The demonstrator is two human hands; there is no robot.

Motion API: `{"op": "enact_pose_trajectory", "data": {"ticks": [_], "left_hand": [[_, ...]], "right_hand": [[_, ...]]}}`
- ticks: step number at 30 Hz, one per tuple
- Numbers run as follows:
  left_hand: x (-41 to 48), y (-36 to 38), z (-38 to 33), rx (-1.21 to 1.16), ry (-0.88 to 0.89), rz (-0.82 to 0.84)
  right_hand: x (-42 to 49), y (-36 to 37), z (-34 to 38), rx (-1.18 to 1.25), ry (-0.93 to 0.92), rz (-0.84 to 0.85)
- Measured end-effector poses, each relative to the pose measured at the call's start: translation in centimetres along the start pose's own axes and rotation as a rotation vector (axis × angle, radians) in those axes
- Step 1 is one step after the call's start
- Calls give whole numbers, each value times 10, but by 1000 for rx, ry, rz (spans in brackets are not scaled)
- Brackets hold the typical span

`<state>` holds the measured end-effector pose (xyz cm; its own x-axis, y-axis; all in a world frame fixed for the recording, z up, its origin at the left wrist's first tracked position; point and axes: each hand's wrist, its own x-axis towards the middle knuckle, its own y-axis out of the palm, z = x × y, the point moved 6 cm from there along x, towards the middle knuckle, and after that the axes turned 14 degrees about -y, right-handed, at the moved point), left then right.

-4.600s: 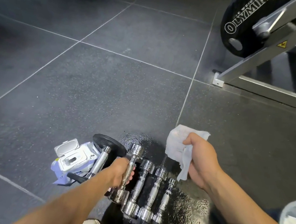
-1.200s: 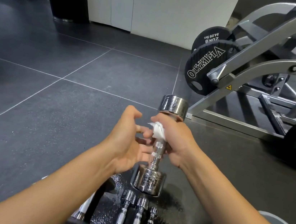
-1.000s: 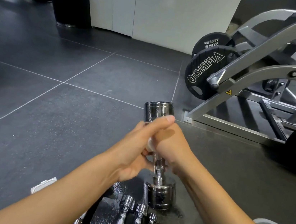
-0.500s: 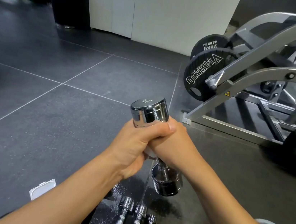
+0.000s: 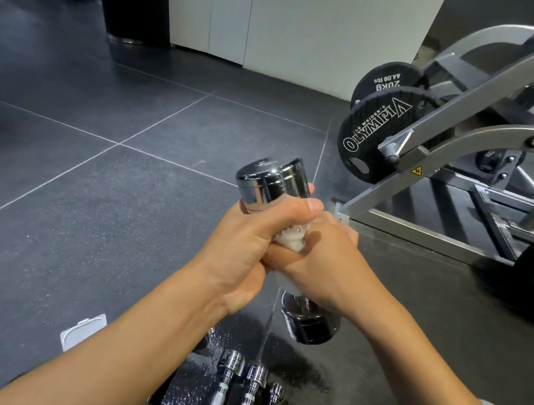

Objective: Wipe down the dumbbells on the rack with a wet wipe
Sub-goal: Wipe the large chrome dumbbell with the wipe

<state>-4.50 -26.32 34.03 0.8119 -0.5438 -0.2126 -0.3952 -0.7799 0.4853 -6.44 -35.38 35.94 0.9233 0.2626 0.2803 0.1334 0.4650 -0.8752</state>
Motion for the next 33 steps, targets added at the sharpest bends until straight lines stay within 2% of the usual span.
{"op": "enact_pose_trajectory", "data": {"ticks": [4, 10, 17, 23, 26, 29, 31, 33], "left_hand": [[-4, 1, -8, 181, 125, -49], [-11, 0, -24, 198, 198, -11], [3, -6, -19, -190, 170, 30], [9, -26, -29, -407, 170, 5], [10, -35, -32, -439, 174, -41], [14, -44, -34, -467, 183, -65], [15, -49, -34, -484, 191, -77], [17, -51, -34, -512, 186, -96]], "right_hand": [[-1, 1, 11, 263, -93, 14], [-24, 23, -4, 602, 110, 326], [-30, 32, -14, 804, 104, 430], [-39, 24, -36, 855, 118, 393], [-44, 19, -54, 811, 200, 340], [-40, 10, -65, 659, 262, 228], [-39, 2, -55, 600, 224, 163], [-34, -4, -40, 547, 108, 137]]}}
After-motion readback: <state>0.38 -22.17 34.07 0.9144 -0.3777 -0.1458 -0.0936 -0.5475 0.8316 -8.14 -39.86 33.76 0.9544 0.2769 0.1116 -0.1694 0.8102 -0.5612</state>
